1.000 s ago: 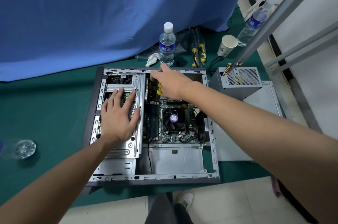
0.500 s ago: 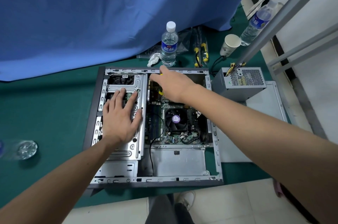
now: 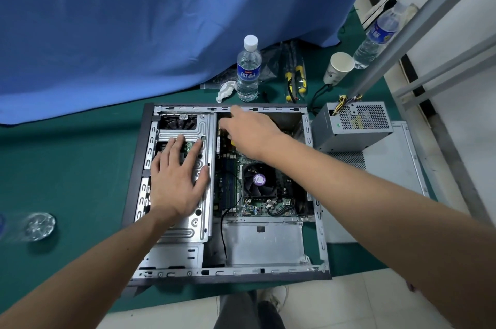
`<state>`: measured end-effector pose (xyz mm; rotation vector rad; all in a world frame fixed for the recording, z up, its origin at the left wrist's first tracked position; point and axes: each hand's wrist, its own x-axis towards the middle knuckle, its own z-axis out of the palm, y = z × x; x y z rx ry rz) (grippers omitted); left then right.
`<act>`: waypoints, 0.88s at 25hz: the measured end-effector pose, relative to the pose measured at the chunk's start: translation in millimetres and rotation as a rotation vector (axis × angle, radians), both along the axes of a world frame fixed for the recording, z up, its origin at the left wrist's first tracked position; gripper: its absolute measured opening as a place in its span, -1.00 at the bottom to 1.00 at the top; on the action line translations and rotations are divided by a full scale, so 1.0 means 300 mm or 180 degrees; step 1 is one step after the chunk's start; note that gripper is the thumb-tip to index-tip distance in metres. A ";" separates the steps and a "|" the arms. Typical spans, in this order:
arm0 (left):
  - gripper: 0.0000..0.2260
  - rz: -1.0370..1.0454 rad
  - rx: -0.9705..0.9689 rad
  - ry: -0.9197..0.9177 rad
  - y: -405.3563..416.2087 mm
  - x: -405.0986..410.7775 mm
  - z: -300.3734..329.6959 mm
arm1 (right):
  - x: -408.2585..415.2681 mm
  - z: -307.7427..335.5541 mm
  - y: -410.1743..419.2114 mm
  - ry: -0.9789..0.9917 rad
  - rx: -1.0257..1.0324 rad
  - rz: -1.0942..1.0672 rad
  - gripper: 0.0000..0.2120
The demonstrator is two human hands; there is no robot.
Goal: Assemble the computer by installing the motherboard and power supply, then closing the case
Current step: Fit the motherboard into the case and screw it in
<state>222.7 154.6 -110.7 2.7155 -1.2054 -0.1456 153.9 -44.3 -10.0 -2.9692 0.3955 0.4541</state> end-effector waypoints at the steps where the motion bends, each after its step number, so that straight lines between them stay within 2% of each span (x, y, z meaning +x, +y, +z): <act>1: -0.46 -0.0002 0.0000 -0.0003 0.001 0.000 0.000 | -0.003 -0.010 0.010 -0.0093 -0.0113 -0.0158 -0.81; 2: -0.46 0.0000 0.0000 -0.0007 0.001 0.001 -0.001 | -0.004 -0.018 0.013 -0.0096 -0.0194 -0.0375 -0.75; 4: -0.46 0.0002 0.0007 -0.0001 0.003 0.001 -0.001 | 0.002 -0.020 0.004 0.0034 0.0058 -0.0761 -0.62; 7: -0.46 0.0000 0.0000 -0.0005 0.002 0.000 -0.001 | 0.007 -0.001 -0.018 0.0116 0.0631 -0.0550 -0.61; 9: -0.46 -0.0005 0.0001 -0.0009 -0.003 0.000 0.001 | -0.005 0.004 -0.019 0.0049 0.0495 -0.0252 -0.63; 12: -0.46 0.0006 -0.0004 0.0006 -0.002 0.001 0.003 | -0.017 -0.002 0.005 -0.0145 -0.0043 -0.0299 -0.85; 14: -0.46 0.0002 -0.0004 0.0029 0.001 0.003 0.004 | -0.020 -0.002 0.006 -0.0060 -0.0359 -0.0569 -0.71; 17: -0.45 0.0001 0.0007 0.0033 0.000 0.001 0.002 | -0.024 0.007 -0.015 0.0378 0.0264 -0.0803 -0.63; 19: -0.46 0.0008 0.0008 0.0016 -0.003 0.002 0.002 | -0.025 0.030 -0.028 0.0447 0.0760 -0.0567 -0.55; 20: -0.46 0.0013 0.0001 0.0020 -0.002 0.003 0.002 | -0.023 0.035 -0.027 0.0341 0.0741 -0.0329 -0.55; 22: -0.46 0.0016 -0.0003 0.0021 0.000 0.002 0.000 | -0.017 0.033 -0.006 0.0120 0.0179 0.0005 -0.71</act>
